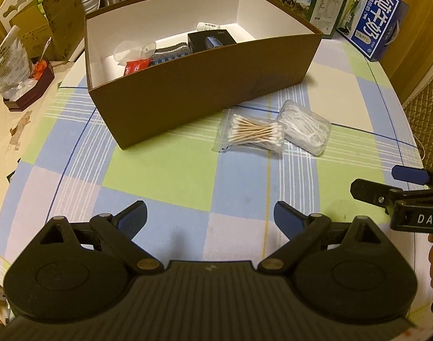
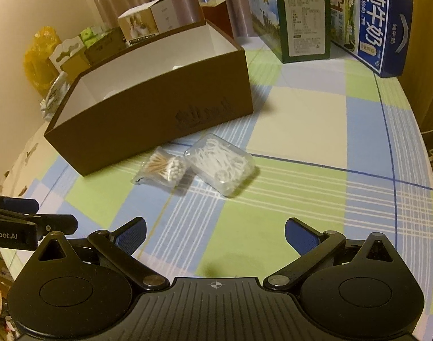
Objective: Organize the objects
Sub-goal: 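Move both tools down toward the cotton swab bag and floss pick box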
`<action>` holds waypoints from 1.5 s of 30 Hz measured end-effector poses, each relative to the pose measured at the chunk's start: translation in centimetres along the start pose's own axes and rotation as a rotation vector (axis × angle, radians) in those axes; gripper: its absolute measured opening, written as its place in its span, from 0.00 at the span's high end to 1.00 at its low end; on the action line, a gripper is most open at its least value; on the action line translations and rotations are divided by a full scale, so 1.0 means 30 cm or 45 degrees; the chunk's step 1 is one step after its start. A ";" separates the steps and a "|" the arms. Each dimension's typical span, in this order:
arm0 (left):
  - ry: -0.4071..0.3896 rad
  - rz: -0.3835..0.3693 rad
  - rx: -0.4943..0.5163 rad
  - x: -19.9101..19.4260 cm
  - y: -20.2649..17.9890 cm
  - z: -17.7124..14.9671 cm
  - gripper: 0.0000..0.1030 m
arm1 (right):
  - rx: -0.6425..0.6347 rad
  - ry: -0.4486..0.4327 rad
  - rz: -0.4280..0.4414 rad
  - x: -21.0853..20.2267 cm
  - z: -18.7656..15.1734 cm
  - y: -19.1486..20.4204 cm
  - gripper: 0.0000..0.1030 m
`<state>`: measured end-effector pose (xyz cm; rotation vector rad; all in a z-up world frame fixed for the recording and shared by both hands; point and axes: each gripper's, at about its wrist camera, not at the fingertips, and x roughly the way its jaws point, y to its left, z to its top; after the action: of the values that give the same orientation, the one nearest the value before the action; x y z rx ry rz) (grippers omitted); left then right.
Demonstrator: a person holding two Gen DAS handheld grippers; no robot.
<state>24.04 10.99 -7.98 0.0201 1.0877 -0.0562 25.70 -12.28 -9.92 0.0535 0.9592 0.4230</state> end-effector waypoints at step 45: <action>0.088 -0.057 0.053 0.320 -0.054 0.171 0.09 | -0.350 0.029 -0.079 0.383 0.136 -0.010 0.35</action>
<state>32.94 8.79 -14.09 0.0351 1.1562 -0.1190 34.81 -7.69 -16.62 -0.2299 0.9152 0.4953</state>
